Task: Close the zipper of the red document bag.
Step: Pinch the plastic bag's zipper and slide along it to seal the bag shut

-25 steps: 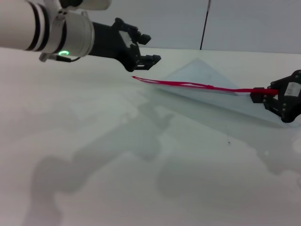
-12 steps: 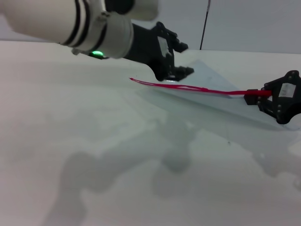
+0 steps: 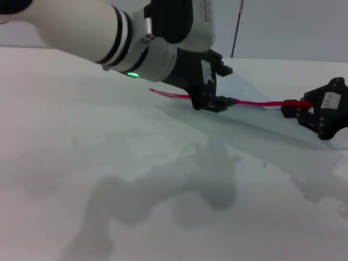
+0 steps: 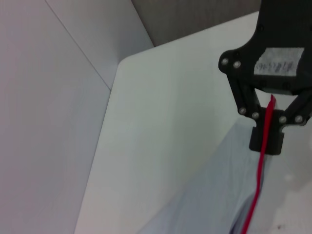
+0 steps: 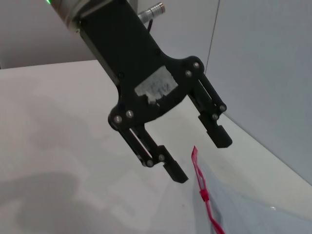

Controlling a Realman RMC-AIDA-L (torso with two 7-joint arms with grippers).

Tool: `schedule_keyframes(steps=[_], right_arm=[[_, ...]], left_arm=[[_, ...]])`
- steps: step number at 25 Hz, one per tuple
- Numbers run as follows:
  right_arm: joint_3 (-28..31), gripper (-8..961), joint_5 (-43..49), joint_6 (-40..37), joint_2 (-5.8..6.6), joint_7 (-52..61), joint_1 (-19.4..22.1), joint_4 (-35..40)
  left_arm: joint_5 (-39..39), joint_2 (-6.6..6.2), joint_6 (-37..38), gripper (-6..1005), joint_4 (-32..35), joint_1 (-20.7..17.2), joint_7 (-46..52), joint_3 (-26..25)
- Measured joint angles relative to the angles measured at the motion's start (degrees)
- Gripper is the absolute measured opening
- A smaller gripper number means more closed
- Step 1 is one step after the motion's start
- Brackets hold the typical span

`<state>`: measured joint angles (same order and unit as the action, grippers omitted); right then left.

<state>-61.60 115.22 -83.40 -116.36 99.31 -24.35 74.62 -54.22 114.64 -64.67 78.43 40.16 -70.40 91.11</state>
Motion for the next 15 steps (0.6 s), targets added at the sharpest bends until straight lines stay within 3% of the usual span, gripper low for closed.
schedule_keyframes(steps=[6,15], right_arm=[[0.05,43,0.00,-0.39,0.07,0.01,-0.11,0.00],[0.06,42,0.00,-1.33,0.09,-0.01,-0.67,-0.25]], left_arm=[[2.98,1.25,0.01,601,-0.35,0.03,-0.53,0.08],[3.14,1.38,0.71,600,-0.51,0.19,-1.23,0.12]])
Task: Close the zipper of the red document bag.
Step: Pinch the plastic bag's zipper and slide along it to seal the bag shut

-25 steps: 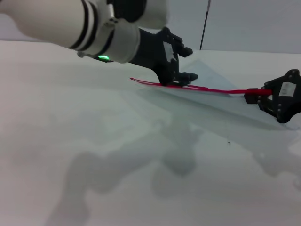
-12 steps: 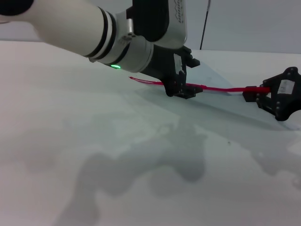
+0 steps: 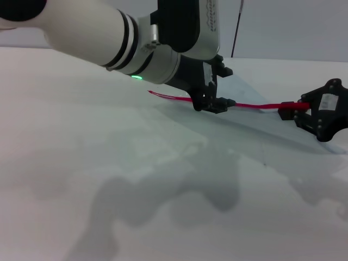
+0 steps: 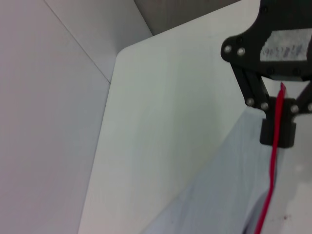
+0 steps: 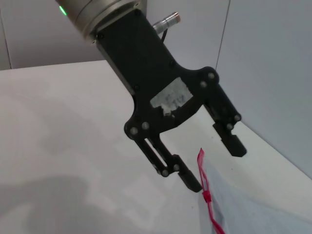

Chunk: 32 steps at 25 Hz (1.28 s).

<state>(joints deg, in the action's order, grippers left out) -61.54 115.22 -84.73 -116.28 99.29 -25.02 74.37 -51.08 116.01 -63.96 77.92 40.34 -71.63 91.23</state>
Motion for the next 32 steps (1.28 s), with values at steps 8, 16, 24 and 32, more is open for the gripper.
schedule_keyframes(steps=[8,16,24,32], right_arm=[[0.14,43,0.00,0.00,0.08,-0.07,-0.24,0.13],[0.19,42,0.00,0.00,0.09,-0.03,-0.67,0.16],[0.21,41,0.00,-0.70,0.08,-0.31,-0.83,0.50],[-0.11,42,0.00,-0.99,-0.08,-0.32,-0.82,1.53]], left_arm=[[1.13,0.18,0.08,599,0.16,1.42,1.25,0.49],[0.75,0.18,0.16,597,-0.12,1.24,1.27,1.56],[0.60,0.17,1.72,596,-0.59,1.10,0.76,1.94],[0.14,0.14,2.09,591,-3.17,1.89,0.51,2.15]])
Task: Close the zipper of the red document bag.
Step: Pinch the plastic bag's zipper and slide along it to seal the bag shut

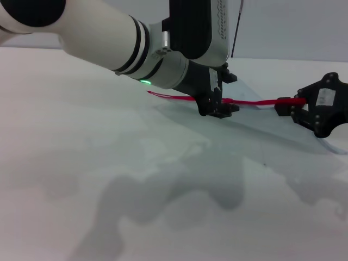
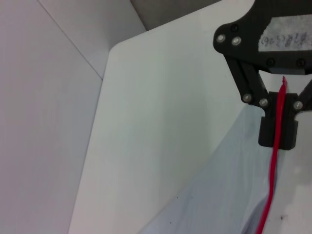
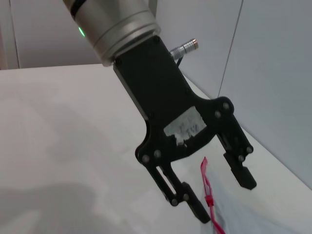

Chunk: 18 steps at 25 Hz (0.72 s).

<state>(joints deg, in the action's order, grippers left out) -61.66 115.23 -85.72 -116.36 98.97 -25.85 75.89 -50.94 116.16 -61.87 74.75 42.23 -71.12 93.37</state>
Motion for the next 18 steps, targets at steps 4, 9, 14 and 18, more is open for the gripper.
schedule_keyframes(steps=[4,9,14,18], right_arm=[[0.26,42,0.00,-0.47,0.00,-0.02,0.01,0.04],[0.30,41,0.00,-0.50,0.02,-0.07,0.00,0.14],[0.32,39,0.00,-0.50,0.08,-0.09,-0.03,0.14],[0.32,39,0.00,-0.50,0.10,-0.11,-0.05,0.06]], left_arm=[[-0.40,0.02,0.07,589,-0.39,0.19,-0.19,0.58],[-2.83,0.02,0.15,586,-0.65,0.24,-1.31,0.66],[-3.70,-0.03,0.18,584,-1.23,0.35,-1.61,0.64],[-3.72,-0.05,0.18,533,-1.58,0.35,-1.64,0.31]])
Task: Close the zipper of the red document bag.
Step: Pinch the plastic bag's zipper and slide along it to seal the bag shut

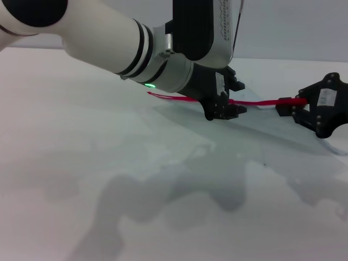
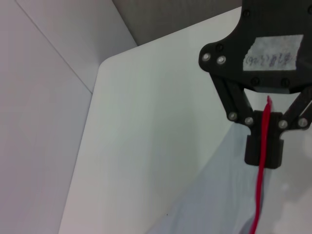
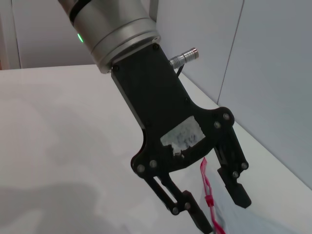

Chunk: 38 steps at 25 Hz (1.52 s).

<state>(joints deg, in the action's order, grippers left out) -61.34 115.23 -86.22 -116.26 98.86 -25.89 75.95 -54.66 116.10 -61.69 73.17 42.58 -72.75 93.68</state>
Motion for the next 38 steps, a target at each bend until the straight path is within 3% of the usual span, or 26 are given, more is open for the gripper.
schedule_keyframes(steps=[7,18,20,38], right_arm=[[0.00,39,0.04,0.10,0.09,-0.08,-0.03,-0.35],[0.00,39,0.12,0.06,0.07,-0.15,-0.37,-0.41],[0.00,39,0.12,0.05,0.07,-0.16,-0.39,-0.42],[0.00,38,0.35,0.03,0.15,-0.17,-0.55,-0.47]], left_arm=[[0.16,0.00,0.86,441,-0.31,-0.24,-0.02,-0.08],[0.00,-0.06,1.41,414,-1.67,-0.08,-0.55,0.10],[-0.01,-0.08,1.41,356,-1.71,-0.07,-0.75,0.15],[-0.19,0.09,0.96,294,-1.45,0.03,-1.78,0.27]])
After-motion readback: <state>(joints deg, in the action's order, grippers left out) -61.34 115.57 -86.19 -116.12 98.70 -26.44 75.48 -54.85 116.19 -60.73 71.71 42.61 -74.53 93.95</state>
